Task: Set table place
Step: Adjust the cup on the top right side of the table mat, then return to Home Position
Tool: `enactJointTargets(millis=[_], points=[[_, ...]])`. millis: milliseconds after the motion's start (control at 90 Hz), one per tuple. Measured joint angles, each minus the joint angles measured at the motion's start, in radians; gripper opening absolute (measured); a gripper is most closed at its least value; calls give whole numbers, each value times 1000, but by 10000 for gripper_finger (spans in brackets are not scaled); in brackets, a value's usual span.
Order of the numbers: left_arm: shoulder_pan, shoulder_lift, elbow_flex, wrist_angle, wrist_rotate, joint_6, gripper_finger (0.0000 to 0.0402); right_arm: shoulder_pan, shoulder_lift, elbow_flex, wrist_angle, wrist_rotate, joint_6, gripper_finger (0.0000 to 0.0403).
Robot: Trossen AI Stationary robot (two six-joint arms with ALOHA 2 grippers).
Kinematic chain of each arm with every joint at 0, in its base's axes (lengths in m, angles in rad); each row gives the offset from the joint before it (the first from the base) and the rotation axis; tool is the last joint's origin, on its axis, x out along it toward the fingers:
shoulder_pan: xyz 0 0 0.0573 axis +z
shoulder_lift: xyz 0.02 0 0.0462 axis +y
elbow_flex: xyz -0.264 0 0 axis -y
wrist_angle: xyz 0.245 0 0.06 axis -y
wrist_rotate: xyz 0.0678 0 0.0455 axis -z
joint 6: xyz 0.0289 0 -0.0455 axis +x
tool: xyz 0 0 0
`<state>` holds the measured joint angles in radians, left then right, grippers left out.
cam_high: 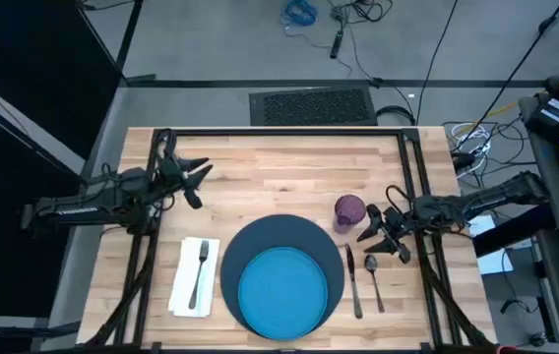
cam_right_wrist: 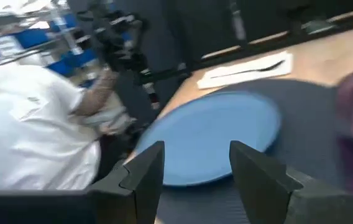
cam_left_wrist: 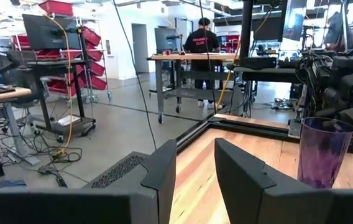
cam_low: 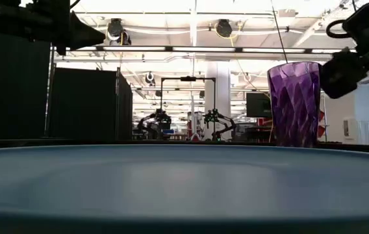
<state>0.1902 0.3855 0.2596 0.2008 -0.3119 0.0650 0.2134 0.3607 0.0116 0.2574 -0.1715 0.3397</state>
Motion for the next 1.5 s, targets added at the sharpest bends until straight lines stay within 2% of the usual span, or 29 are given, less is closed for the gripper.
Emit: enactJointTargets(millis=[267, 522, 756, 944, 1067, 1133, 1300, 1367, 1500], points=[[0, 0, 0, 0, 0, -2, 94, -40, 3, 0, 0, 18, -50, 169], [0, 0, 0, 0, 0, -2, 94, -131, 21, 1, 0, 7, -67, 169], [0, 0, 0, 0, 0, 2, 94, -253, 24, 2, -7, -47, -100, 169], [0, 0, 0, 0, 0, 3, 94, -385, 24, 2, -14, -182, -98, 169], [0, 0, 0, 0, 0, 3, 94, -457, 24, 2, -10, -202, -120, 169], [0, 0, 0, -1, 0, 3, 94, -484, 24, 3, -1, -210, -122, 169], [0, 0, 0, -16, 0, 3, 94, -516, 13, 60, -56, -321, -131, 169], [0, 0, 0, -28, 0, 3, 94, -516, 1, 84, -85, -302, -149, 169], [0, 0, 0, -31, 0, 2, 94, -516, -37, 100, -155, -151, -159, 169]])
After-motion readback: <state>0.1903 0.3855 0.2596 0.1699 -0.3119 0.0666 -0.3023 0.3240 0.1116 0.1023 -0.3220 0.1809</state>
